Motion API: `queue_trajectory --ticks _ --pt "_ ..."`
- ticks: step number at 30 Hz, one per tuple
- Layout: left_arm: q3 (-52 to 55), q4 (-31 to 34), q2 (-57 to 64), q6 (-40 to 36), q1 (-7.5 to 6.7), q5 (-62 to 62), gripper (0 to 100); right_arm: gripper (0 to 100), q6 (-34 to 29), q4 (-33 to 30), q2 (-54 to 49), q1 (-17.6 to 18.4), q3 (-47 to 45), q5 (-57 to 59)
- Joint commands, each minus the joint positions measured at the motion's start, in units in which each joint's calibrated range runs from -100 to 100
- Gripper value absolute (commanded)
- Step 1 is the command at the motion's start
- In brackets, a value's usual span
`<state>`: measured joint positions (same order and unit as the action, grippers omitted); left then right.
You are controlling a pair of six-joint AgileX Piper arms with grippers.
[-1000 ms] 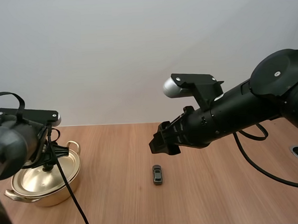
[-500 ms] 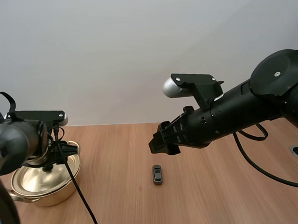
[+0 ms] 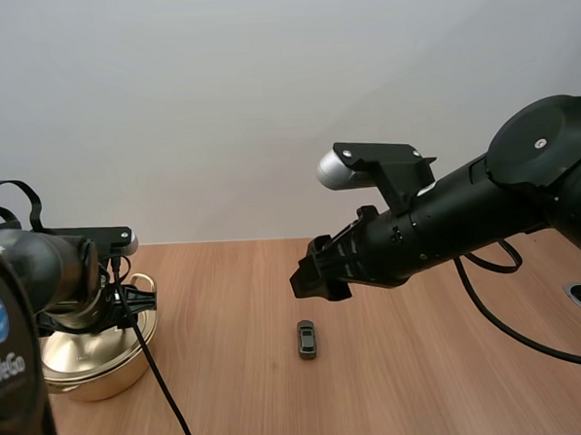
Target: Open the pot, put the car inside, and close it
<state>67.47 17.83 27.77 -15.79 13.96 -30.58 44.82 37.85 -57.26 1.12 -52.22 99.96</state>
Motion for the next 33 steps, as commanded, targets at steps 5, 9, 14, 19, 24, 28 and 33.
queue_trajectory --ticks 5,9,14,19,24,28,33 --pt "0.05 0.08 0.00 -0.05 -0.02 3.23 73 100 -0.04 0.01 -0.03 -0.01 -0.07 0.04" --pt "0.05 -0.90 0.00 -0.78 -0.02 3.58 1 100 -0.04 0.01 -0.03 -0.01 -0.07 0.04" --pt "0.05 -0.90 0.00 -0.78 -0.02 4.96 0 100 -0.04 0.01 -0.03 -0.01 -0.07 0.04" --pt "-0.20 -0.90 0.53 -0.78 -0.02 7.46 0 100 -0.04 0.01 -0.03 -0.01 -0.07 0.04" --pt "-5.24 -0.90 4.56 -0.78 -0.02 -0.60 0 100 0.22 0.01 0.77 -0.01 -0.07 0.04" --pt "-12.23 -0.90 10.30 -0.58 -0.02 -11.72 0 100 2.58 0.01 3.85 -0.01 -0.52 0.04" --pt "-20.51 -3.49 21.60 3.63 -0.02 -23.03 0 100 3.31 0.05 11.50 -0.01 -0.94 -0.73"
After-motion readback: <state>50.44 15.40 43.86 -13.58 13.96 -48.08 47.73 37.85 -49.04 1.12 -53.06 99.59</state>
